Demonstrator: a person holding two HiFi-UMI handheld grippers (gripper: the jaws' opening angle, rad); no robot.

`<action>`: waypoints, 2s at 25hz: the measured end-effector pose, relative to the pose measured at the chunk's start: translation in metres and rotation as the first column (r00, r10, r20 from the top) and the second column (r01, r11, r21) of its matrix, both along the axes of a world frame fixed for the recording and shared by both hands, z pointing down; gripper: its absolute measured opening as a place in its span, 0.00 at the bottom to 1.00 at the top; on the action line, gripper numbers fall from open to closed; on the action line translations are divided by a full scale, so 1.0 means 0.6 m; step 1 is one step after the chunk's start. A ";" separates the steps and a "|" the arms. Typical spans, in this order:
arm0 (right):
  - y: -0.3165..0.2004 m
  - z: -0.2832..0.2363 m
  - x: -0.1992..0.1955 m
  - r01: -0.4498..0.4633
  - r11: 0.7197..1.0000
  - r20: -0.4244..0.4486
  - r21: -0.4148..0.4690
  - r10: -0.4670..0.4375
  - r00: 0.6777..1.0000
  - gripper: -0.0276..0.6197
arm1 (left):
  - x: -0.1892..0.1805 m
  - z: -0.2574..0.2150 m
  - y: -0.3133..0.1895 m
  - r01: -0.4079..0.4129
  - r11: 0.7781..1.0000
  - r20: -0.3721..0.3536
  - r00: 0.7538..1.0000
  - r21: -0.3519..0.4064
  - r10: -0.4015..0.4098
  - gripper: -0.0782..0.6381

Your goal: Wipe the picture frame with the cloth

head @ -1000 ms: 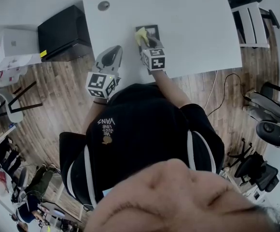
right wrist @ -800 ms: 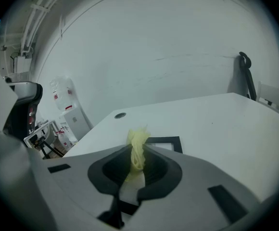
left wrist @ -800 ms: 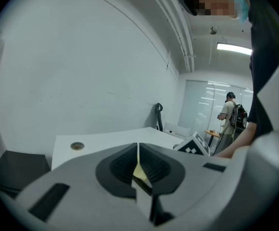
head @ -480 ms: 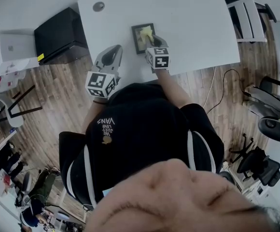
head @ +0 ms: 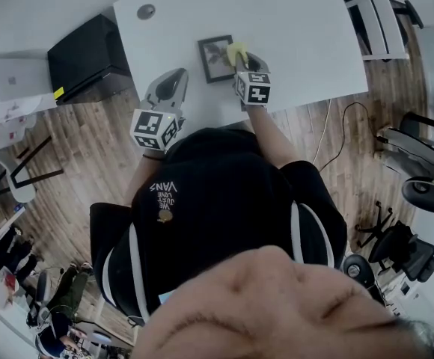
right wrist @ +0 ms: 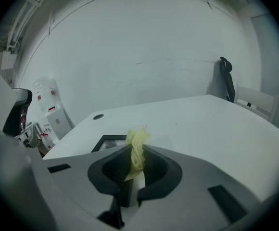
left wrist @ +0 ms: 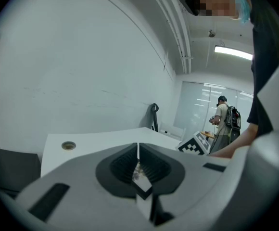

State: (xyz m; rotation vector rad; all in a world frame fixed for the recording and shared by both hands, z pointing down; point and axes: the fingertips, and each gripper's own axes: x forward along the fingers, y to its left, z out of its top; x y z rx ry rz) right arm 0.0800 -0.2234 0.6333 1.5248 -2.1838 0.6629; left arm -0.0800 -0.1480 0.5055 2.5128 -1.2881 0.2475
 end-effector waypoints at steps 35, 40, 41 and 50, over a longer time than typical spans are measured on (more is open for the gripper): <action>0.059 -0.020 -0.166 0.159 0.987 0.106 0.018 -0.160 0.981 0.12 | -0.039 0.007 0.042 0.022 1.000 0.017 1.000 -0.023 -0.022 0.14; 0.058 -0.006 -0.163 0.155 0.988 0.083 0.008 -0.155 0.984 0.12 | -0.044 0.012 0.044 0.017 0.999 0.025 1.000 -0.027 -0.017 0.14; 0.058 -0.004 -0.160 0.154 0.988 0.074 0.009 -0.154 0.985 0.12 | -0.043 0.013 0.045 0.016 0.999 0.025 1.000 -0.028 -0.016 0.14; 0.054 0.003 -0.122 0.112 0.994 0.029 0.009 -0.113 0.993 0.12 | -0.034 0.013 0.037 -0.005 1.000 0.014 1.000 -0.025 0.005 0.14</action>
